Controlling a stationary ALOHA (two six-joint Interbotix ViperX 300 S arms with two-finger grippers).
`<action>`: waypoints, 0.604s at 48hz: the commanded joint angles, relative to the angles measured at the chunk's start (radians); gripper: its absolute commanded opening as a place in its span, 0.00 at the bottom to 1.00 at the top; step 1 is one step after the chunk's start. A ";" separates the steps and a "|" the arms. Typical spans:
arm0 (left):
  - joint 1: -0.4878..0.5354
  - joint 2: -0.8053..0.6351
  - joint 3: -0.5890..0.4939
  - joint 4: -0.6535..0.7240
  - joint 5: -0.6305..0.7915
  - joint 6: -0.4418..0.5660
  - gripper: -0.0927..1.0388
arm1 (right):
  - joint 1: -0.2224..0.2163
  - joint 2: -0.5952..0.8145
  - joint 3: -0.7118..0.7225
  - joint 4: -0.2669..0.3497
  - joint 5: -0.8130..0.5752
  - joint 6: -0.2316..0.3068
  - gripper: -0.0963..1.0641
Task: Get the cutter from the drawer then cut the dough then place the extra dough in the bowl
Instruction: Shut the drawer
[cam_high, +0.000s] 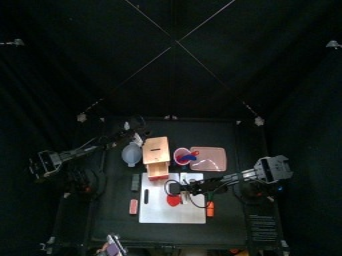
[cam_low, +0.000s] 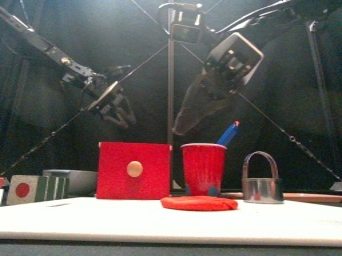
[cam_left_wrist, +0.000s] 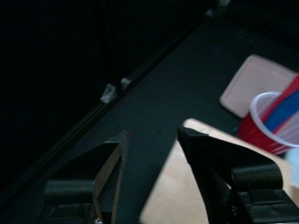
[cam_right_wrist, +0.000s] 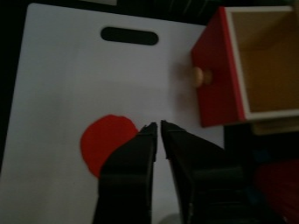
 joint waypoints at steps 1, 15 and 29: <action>0.035 0.101 -0.144 0.118 0.198 0.003 0.80 | -0.003 0.040 -0.072 0.021 -0.046 0.002 0.38; 0.035 0.382 -0.410 0.267 0.436 0.003 0.62 | -0.040 0.209 -0.224 0.021 -0.057 0.000 0.25; -0.037 0.474 -0.488 0.281 0.518 0.054 0.62 | -0.101 0.310 -0.374 -0.005 0.000 -0.006 0.25</action>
